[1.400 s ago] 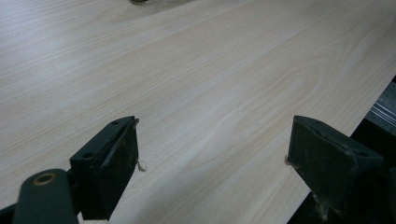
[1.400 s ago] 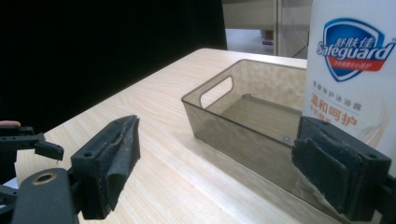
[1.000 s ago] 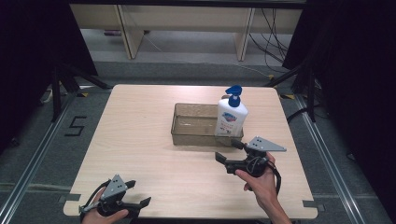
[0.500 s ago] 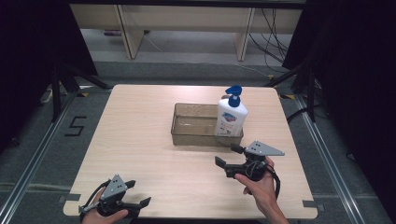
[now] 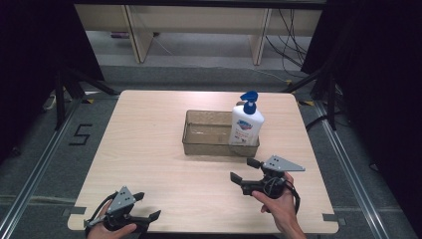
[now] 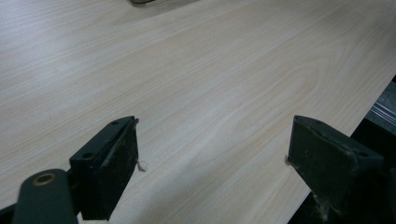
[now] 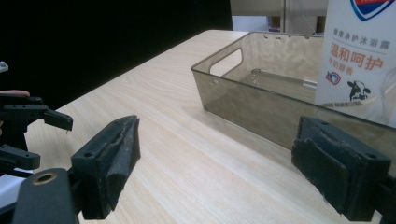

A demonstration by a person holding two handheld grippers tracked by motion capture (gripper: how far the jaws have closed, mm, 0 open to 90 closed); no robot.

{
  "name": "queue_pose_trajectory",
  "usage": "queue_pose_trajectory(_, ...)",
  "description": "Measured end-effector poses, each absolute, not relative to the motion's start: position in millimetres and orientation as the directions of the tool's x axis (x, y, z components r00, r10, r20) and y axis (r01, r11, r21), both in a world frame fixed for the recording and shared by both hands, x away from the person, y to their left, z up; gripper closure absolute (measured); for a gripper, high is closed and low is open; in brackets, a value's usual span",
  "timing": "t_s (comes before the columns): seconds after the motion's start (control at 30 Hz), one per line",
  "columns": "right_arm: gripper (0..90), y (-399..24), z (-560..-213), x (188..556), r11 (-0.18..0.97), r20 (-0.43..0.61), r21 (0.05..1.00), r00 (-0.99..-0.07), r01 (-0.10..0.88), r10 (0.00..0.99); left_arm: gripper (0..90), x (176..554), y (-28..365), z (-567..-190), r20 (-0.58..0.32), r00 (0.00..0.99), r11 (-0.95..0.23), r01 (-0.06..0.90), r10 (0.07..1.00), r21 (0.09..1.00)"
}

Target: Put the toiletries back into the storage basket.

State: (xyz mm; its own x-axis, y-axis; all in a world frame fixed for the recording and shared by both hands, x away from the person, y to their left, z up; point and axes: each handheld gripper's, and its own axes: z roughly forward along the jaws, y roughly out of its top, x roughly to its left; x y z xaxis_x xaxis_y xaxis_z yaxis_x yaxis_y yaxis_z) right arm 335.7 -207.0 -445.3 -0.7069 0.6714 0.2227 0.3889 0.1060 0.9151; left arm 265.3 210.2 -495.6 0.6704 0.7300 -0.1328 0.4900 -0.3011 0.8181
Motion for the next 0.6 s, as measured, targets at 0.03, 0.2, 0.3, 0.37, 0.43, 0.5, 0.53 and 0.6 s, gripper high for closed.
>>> queue_pose_trajectory(0.03,15.4,-205.9,-445.6,333.4,0.092,0.25,0.906,-0.697,0.413,0.672,15.7,265.3,210.2,-495.6,-0.133,0.67,-0.301,0.49,0.73,0.818)
queue_pose_trajectory(0.2,15.3,-208.4,-446.3,331.5,0.102,0.235,0.912,-0.709,0.398,0.666,15.7,265.3,210.1,-495.7,-0.131,0.672,-0.303,0.489,0.729,0.818)
queue_pose_trajectory(0.3,15.3,-209.0,-446.9,330.0,0.108,0.226,0.913,-0.707,0.394,0.67,15.7,265.4,210.1,-495.8,-0.131,0.672,-0.303,0.488,0.729,0.818)
queue_pose_trajectory(0.37,15.3,-209.4,-446.6,327.7,0.107,0.237,0.907,-0.705,0.407,0.669,15.7,265.4,210.1,-495.8,-0.131,0.671,-0.302,0.489,0.73,0.819)
queue_pose_trajectory(0.43,15.2,-210.6,-447.6,328.3,0.112,0.212,0.918,-0.709,0.381,0.672,15.7,265.3,210.2,-495.7,-0.132,0.671,-0.301,0.489,0.73,0.819)
queue_pose_trajectory(0.5,15.2,-209.4,-448.2,325.2,0.088,0.262,0.903,-0.7,0.421,0.665,15.7,265.3,210.3,-495.7,-0.13,0.671,-0.302,0.488,0.73,0.819)
queue_pose_trajectory(0.53,15.2,-210.3,-449.2,326.4,0.1,0.235,0.912,-0.707,0.398,0.667,15.7,265.3,210.2,-495.7,-0.131,0.671,-0.301,0.487,0.73,0.82)
queue_pose_trajectory(0.6,15.2,-211.1,-450.3,326.1,0.111,0.223,0.914,-0.713,0.389,0.665,15.7,265.4,210.6,-495.4,-0.124,0.672,-0.308,0.485,0.73,0.818)
